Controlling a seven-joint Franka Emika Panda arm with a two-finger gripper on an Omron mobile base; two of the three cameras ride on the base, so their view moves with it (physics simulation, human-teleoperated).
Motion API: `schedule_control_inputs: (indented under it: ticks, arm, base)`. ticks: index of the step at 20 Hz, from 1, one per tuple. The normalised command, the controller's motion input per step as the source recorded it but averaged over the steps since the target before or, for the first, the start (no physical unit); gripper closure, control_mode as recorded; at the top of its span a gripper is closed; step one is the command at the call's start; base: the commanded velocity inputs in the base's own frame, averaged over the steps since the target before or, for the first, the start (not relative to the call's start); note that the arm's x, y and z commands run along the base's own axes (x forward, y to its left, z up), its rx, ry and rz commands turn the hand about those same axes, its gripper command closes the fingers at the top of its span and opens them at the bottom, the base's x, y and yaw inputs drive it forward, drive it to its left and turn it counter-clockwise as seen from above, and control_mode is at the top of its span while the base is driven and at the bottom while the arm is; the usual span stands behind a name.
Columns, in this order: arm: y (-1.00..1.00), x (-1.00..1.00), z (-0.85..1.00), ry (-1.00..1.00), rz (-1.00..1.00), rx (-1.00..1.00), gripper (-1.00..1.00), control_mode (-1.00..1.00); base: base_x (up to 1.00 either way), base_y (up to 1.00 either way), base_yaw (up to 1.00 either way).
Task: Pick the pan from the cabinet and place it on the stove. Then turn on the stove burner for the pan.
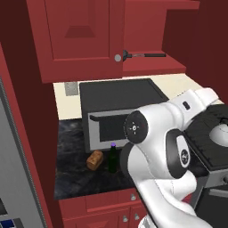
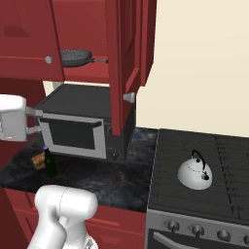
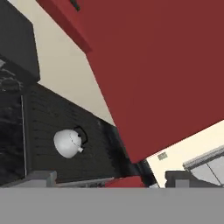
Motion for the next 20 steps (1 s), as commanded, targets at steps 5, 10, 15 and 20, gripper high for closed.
schedule_control_inputs:
  ticks: [5,10,15,20]
  arm:
    - [0.42,0.01,0.14,-0.25,0.09,0.16,-1.0,-1.0]
    - [0.4,0.09,0.19,-0.27,0.12,0.16,-1.0,-1.0]
    - [0.1,0.21,0.31,-0.24,0.12,0.17,-1.0,-1.0]
    - [0.03,0.32,0.27,-0.22,0.11,0.15,-1.0,-1.0]
  base:
    - [0.0,0.0,0.0]
    - [0.0,0.0,0.0]
    - [0.0,0.0,0.0]
    - [0.0,0.0,0.0]
